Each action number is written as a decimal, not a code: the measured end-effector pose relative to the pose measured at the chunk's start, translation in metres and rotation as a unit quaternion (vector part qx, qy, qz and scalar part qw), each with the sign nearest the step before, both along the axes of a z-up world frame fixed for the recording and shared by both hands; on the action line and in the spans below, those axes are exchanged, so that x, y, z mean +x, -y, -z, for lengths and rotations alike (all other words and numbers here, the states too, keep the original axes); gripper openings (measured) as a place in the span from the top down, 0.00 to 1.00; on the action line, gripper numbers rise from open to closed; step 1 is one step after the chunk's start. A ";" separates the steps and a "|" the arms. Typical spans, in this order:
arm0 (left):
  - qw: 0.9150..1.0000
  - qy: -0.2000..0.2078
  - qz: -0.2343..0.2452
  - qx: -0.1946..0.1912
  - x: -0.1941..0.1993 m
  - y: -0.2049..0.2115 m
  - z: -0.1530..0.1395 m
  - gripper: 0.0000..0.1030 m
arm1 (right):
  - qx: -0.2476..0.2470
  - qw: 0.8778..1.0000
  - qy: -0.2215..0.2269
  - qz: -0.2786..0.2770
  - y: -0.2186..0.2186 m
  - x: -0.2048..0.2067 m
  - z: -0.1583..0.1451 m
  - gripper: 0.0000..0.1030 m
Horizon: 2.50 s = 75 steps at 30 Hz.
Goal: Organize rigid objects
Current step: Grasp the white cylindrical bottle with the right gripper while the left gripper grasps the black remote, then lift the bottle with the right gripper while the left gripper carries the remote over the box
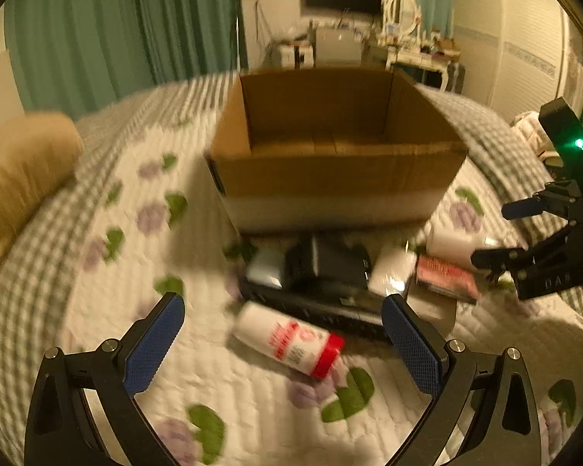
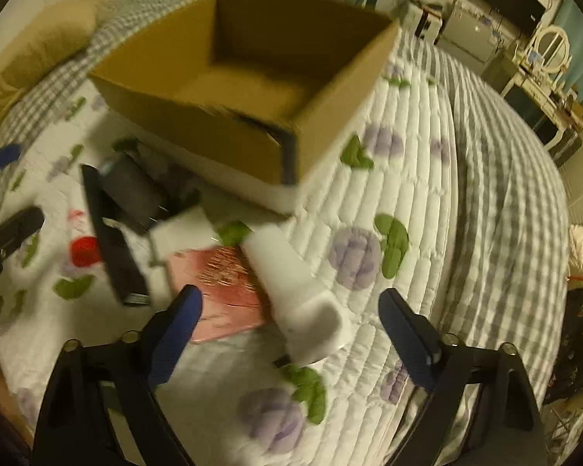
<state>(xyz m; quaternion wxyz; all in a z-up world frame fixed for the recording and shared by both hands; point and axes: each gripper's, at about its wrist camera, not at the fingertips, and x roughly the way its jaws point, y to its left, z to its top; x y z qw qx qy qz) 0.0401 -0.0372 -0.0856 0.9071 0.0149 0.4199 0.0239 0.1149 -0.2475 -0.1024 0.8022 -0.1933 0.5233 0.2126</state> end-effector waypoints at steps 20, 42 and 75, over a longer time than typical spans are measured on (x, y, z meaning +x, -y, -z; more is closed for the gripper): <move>0.992 -0.076 -0.096 -0.025 0.029 0.054 0.036 0.23 | 0.040 0.999 -0.020 0.010 0.055 0.016 0.008 0.52; 0.982 -0.128 -0.074 -0.115 0.026 0.035 0.035 0.68 | 0.054 0.999 0.003 0.003 0.031 -0.008 -0.008 0.52; 0.998 0.039 0.040 -0.005 0.019 0.028 -0.115 0.81 | 0.110 0.985 0.134 0.019 -0.023 -0.017 -0.157 0.52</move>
